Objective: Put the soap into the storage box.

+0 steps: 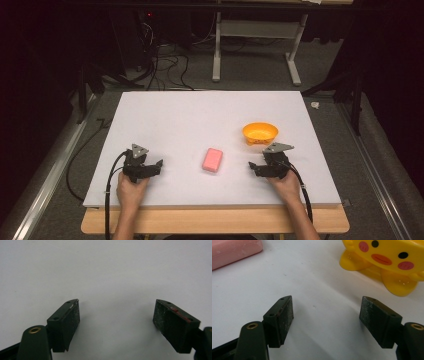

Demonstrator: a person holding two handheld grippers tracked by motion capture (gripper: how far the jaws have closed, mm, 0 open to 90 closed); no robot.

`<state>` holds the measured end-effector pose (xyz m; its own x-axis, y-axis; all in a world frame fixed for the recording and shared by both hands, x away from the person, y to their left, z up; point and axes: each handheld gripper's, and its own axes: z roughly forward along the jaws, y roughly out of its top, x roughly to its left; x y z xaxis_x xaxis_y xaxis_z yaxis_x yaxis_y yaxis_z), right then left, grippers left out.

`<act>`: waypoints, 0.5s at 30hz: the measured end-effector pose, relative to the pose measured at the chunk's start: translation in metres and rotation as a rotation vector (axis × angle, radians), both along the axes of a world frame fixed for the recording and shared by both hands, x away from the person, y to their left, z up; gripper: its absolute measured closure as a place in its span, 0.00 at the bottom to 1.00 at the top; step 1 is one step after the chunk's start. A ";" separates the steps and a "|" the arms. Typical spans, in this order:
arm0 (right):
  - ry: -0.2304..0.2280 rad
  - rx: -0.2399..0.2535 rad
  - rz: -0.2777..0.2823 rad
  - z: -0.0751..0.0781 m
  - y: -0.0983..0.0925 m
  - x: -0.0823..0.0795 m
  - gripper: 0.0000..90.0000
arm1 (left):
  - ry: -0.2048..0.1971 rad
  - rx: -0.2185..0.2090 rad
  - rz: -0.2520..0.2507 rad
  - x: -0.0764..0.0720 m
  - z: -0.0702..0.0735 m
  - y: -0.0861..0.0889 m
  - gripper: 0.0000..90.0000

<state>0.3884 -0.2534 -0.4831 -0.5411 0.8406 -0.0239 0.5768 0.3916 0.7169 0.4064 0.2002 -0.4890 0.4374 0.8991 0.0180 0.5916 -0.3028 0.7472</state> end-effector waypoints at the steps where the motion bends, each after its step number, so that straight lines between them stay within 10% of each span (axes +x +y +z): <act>1: 0.000 0.000 0.000 0.000 0.000 0.000 0.31 | 0.000 0.000 0.000 0.000 0.000 0.000 0.24; 15: -0.001 -0.001 -0.003 0.000 0.000 0.000 0.30 | 0.000 0.002 -0.001 0.000 0.000 0.000 0.24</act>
